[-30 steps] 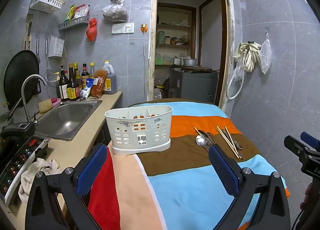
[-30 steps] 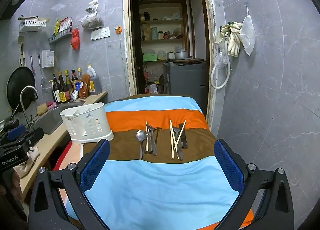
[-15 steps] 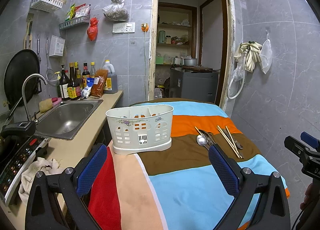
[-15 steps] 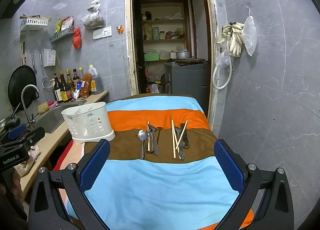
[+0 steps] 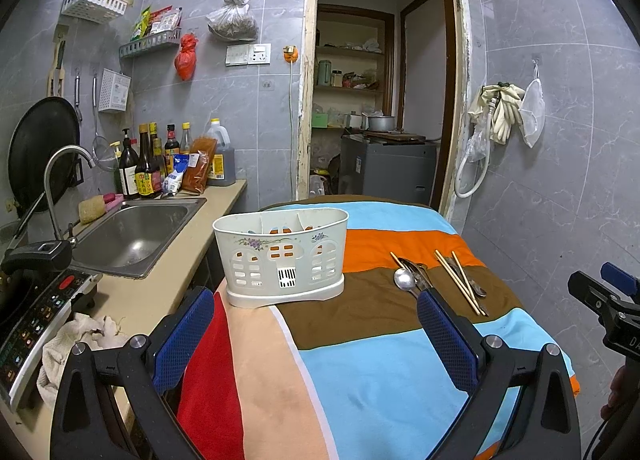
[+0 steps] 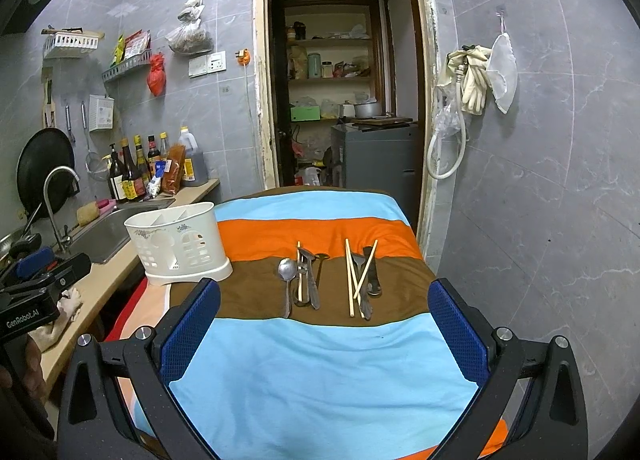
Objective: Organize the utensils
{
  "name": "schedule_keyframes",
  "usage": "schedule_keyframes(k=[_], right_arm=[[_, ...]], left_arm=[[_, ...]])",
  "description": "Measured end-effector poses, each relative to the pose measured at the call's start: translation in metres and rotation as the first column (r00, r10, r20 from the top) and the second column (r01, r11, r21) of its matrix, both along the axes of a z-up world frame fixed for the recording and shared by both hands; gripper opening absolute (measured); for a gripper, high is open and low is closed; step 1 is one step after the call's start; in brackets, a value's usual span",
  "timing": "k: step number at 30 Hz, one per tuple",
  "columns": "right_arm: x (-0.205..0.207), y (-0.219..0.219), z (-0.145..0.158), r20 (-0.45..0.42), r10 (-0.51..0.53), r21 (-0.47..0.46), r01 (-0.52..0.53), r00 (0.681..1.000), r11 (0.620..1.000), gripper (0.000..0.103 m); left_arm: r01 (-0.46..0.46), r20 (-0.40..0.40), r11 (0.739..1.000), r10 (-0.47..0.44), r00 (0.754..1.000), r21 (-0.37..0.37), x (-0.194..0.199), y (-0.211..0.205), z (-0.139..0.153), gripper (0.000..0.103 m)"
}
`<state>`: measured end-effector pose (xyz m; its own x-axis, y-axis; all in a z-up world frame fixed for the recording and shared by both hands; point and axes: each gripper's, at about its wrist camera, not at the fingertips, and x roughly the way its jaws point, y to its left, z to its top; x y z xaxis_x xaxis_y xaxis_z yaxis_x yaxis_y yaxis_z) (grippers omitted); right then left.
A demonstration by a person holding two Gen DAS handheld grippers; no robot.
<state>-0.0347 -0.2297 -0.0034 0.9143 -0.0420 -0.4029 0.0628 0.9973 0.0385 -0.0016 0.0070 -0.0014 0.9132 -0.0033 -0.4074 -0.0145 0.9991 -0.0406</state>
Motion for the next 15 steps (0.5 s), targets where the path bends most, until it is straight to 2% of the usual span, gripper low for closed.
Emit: schedule_keyframes(k=[15], right_arm=[[0.0, 0.014, -0.006, 0.001, 0.005, -0.01, -0.005, 1.0, 1.0, 0.102]], left_arm=[[0.002, 0.0, 1.0, -0.002, 1.0, -0.003, 0.0, 0.0, 0.0, 0.102]])
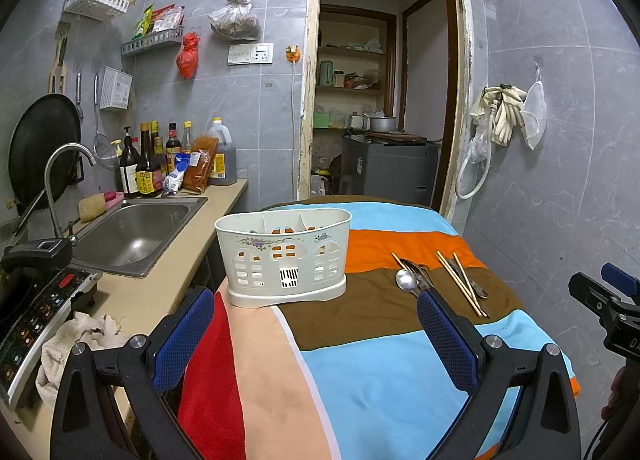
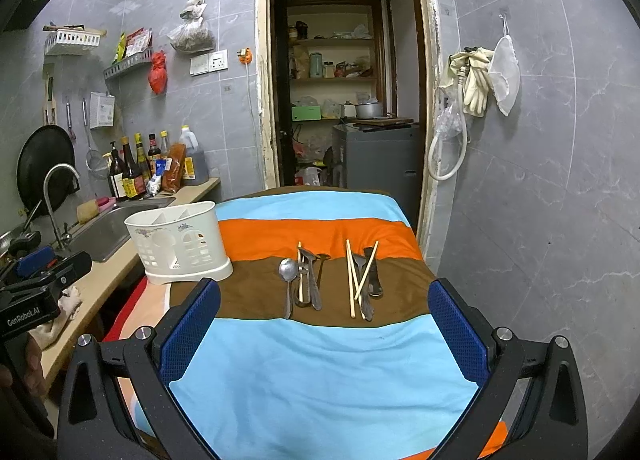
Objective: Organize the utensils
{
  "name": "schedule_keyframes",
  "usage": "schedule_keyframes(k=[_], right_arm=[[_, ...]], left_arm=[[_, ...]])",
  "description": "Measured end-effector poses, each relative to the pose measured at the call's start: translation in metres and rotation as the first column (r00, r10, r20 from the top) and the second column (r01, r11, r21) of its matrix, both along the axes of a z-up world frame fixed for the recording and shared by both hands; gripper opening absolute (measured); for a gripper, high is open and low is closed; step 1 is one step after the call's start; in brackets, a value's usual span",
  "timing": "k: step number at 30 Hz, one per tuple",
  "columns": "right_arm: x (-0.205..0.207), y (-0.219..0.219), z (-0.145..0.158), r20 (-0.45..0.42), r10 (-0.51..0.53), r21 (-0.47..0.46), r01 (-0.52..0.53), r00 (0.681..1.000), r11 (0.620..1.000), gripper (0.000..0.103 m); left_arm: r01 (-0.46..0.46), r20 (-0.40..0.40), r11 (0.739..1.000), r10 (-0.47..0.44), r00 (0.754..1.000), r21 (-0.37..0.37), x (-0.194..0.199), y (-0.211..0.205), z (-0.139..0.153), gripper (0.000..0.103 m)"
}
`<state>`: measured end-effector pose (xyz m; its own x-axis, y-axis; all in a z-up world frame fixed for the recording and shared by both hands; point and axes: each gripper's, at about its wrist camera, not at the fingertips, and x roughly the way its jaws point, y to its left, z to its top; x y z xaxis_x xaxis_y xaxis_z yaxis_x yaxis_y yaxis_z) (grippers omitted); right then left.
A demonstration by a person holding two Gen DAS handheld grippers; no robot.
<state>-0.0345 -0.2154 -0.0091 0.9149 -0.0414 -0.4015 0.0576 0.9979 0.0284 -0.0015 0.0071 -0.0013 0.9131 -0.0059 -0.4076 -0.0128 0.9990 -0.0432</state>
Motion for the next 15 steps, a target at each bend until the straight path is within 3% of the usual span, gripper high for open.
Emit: schedule_keyframes(k=[15], right_arm=[[0.001, 0.002, 0.0, -0.002, -0.001, -0.005, 0.001, 1.0, 1.0, 0.102]], left_arm=[[0.005, -0.003, 1.0, -0.005, 1.0, -0.007, 0.007, 0.01, -0.01, 0.102]])
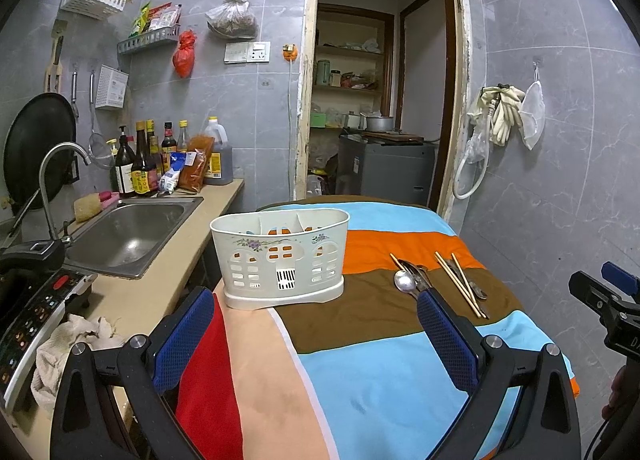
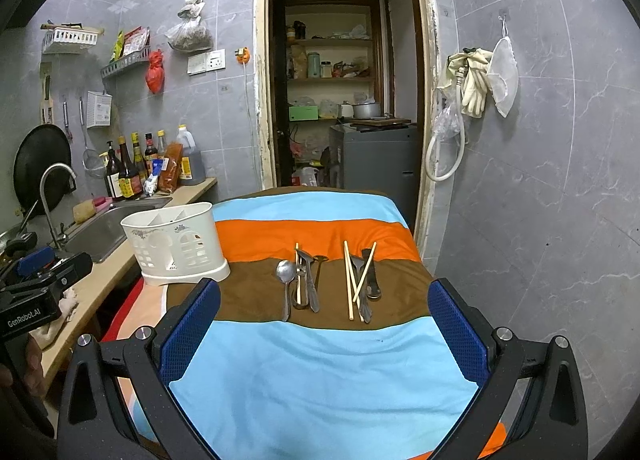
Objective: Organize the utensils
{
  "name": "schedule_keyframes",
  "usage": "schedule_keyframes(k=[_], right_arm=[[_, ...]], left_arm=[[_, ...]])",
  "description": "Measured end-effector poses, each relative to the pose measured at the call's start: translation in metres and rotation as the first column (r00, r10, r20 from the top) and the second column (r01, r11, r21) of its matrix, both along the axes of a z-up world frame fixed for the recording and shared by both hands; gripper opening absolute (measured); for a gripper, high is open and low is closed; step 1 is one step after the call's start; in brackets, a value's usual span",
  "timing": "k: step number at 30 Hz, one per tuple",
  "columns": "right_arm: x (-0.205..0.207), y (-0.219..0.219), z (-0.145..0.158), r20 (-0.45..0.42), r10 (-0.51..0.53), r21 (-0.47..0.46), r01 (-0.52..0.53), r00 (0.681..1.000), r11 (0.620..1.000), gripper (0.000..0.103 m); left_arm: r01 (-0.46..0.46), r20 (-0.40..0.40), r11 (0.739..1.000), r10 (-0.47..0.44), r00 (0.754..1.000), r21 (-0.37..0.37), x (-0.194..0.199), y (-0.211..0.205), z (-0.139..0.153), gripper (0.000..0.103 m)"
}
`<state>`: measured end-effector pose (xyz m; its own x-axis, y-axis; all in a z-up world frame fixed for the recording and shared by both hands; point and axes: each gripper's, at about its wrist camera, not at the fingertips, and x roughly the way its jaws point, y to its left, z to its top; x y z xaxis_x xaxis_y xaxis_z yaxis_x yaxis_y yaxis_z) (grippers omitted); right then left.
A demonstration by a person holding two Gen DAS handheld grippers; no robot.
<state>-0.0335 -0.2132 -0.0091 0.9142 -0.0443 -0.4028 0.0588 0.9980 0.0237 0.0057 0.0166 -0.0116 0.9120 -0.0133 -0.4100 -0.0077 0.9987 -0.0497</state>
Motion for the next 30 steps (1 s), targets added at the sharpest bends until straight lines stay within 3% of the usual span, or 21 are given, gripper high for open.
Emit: schedule_keyframes(k=[20, 30], right_arm=[[0.0, -0.011, 0.004, -0.016, 0.001, -0.004, -0.001, 1.0, 1.0, 0.102], [0.013, -0.024, 0.009, 0.001, -0.017, -0.016, 0.017, 1.0, 1.0, 0.102]], left_arm=[[0.008, -0.021, 1.0, -0.008, 1.0, -0.013, 0.013, -0.003, 0.0, 0.102], [0.057, 0.004, 0.998, -0.057, 0.998, -0.026, 0.033, -0.023, 0.005, 0.102]])
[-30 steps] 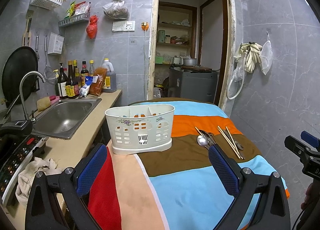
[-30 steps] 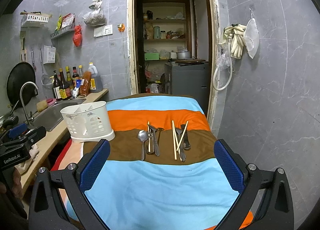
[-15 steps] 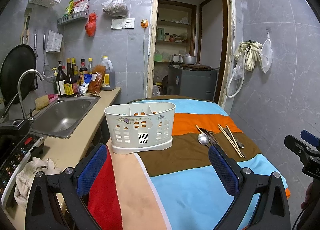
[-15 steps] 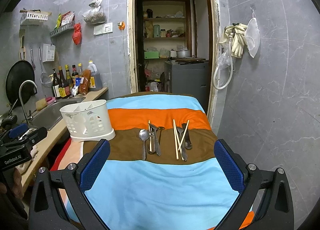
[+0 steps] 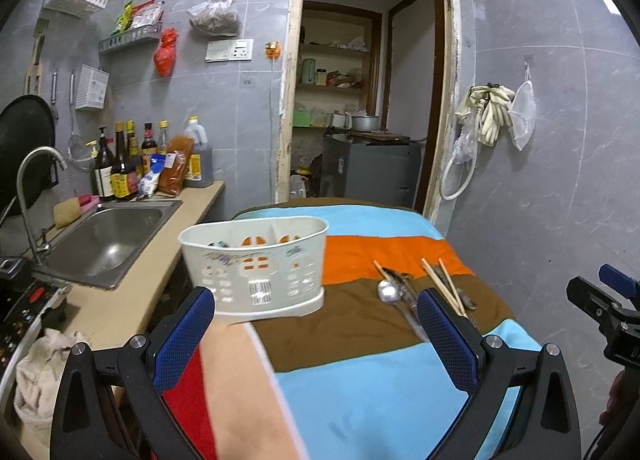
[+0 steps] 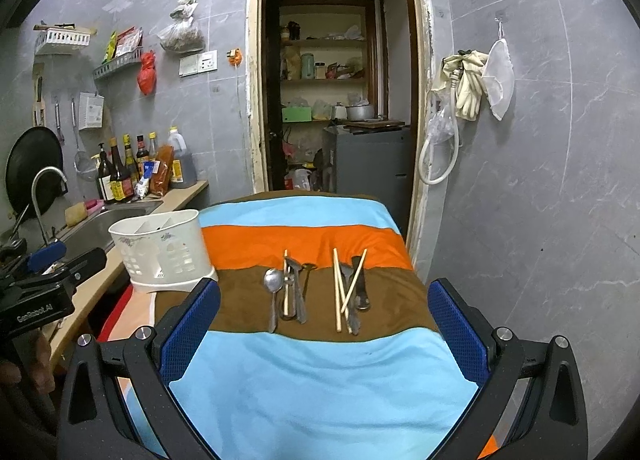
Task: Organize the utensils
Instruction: 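Grasp a wooden chopstick with the right tool while the left tool grasps a thin metal utensil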
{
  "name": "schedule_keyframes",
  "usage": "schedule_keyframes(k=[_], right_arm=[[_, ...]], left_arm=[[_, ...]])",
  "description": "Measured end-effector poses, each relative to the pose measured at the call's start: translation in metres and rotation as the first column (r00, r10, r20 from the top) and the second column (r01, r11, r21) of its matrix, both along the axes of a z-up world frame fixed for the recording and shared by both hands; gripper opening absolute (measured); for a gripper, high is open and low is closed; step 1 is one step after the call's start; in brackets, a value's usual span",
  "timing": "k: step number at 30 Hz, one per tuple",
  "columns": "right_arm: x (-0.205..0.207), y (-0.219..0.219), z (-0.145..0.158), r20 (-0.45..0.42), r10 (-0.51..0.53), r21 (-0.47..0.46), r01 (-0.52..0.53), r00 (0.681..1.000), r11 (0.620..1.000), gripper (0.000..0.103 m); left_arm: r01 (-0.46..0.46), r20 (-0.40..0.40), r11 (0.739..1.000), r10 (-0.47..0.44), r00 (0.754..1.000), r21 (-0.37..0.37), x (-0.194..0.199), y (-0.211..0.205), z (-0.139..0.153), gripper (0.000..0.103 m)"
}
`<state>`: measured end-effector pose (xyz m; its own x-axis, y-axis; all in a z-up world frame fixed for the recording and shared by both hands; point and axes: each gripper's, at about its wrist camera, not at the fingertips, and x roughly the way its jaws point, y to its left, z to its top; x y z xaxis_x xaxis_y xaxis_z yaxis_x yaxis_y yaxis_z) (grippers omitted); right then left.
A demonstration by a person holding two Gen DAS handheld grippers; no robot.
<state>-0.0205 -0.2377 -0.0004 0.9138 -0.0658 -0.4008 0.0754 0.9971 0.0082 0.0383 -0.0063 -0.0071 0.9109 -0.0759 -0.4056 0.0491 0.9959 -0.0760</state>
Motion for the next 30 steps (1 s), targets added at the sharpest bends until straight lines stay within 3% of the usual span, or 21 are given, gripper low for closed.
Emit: schedule_keyframes(k=[8, 15, 26, 30], right_arm=[[0.036, -0.038, 0.006, 0.006, 0.001, 0.003, -0.001, 1.0, 1.0, 0.102], [0.104, -0.081, -0.002, -0.061, 0.053, 0.051, -0.05, 0.997, 0.997, 0.102], [0.213, -0.114, -0.07, -0.263, 0.192, 0.187, -0.146, 0.945, 0.971, 0.101], [0.247, -0.114, -0.098, -0.323, 0.236, 0.222, -0.169, 0.916, 0.96, 0.081]], left_arm=[[0.035, -0.005, 0.999, -0.035, 0.999, 0.013, 0.034, -0.035, -0.003, 0.102], [0.062, -0.069, 0.998, -0.062, 0.996, 0.001, 0.09, -0.067, -0.013, 0.102], [0.062, -0.237, 0.998, -0.064, 0.969, -0.016, 0.17, -0.099, -0.066, 0.101], [0.069, -0.288, 0.997, -0.072, 0.955, -0.018, 0.19, -0.101, -0.084, 0.091]])
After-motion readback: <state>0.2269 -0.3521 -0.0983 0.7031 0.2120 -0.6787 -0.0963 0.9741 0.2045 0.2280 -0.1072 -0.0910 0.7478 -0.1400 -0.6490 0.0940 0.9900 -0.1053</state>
